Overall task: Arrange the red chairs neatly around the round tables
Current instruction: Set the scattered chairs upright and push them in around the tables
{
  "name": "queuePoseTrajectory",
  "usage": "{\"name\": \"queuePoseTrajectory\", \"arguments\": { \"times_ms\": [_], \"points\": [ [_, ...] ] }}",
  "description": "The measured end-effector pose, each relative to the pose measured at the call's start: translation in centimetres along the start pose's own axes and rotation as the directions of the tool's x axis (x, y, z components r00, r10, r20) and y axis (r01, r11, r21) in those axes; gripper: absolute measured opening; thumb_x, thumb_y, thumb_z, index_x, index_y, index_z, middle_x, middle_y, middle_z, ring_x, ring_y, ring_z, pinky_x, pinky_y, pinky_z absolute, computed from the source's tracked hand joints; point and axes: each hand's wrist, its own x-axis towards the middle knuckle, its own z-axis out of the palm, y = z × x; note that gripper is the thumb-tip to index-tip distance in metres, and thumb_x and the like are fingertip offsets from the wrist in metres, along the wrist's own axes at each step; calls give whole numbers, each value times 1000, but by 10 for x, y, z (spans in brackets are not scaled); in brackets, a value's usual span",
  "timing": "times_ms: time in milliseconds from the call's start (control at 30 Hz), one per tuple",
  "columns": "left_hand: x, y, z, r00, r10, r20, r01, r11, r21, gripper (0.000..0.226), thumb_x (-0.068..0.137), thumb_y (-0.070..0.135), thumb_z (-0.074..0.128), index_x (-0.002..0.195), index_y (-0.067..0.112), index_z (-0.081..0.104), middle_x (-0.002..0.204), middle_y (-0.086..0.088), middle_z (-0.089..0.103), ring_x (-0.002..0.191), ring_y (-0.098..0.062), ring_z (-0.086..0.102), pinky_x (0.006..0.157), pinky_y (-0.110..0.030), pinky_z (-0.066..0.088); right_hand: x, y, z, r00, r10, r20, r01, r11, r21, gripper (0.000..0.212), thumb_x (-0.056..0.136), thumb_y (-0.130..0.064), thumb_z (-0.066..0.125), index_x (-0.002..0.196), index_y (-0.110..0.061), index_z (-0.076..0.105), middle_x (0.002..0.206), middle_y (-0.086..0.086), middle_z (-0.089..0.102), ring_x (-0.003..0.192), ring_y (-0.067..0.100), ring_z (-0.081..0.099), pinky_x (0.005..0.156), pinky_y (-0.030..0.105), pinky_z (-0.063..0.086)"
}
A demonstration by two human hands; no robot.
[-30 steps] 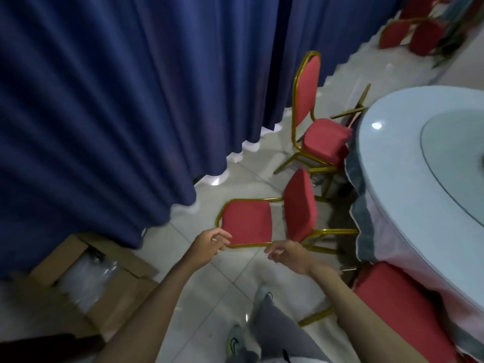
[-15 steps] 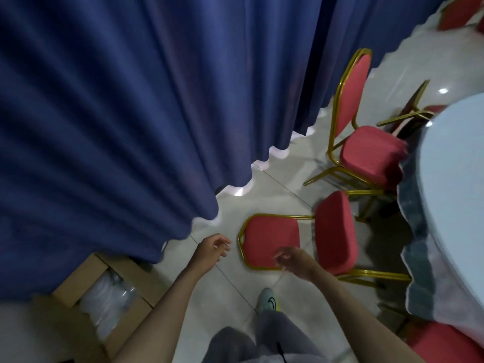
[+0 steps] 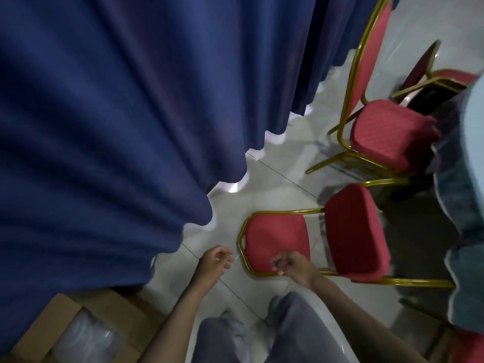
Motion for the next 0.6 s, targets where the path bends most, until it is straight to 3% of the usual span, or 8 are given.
{"name": "queuePoseTrajectory", "arguments": {
  "times_ms": [200, 300, 467, 600],
  "points": [
    [136, -100, 36, 1000, -14, 13, 15, 999, -30, 21, 99, 8, 53, 95, 19, 70, 94, -5, 75, 82, -17, 68, 68, -28, 50, 146, 70, 54, 999, -4, -43, 5, 1000, 24, 33, 98, 0, 54, 96, -28, 72, 93, 6, 79, 73, 7, 69, 67, 15, 51],
    [217, -161, 63, 999, -7, -39, 7, 1000, 12, 20, 97, 10, 57, 90, 24, 70, 92, 4, 74, 87, -12, 68, 73, -25, 50, 236, 126, 88, 996, -3, -94, 5, 1000, 19, 33, 95, -2, 58, 97, -33, 70, 91, 2, 78, 74, 5, 68, 73, 24, 54],
    [352, -256, 108, 992, -27, -123, 39, 995, 96, 14, 99, 18, 58, 99, 26, 69, 101, 10, 72, 97, -12, 67, 78, -23, 50, 363, 217, 138, 988, 49, -143, -55, 998, -34, 27, 94, -28, 70, 120, -29, 72, 111, -11, 71, 106, 12, 67, 94, 25, 49],
    [449, -329, 145, 987, -33, -158, 59, 984, 167, 18, 99, 15, 58, 116, 14, 63, 110, -1, 66, 103, -23, 64, 79, -27, 45, 450, 289, 172, 982, 108, -154, -120, 990, -71, 27, 94, -33, 70, 119, -24, 74, 115, -4, 75, 105, 16, 69, 92, 27, 50]
  ]
}}
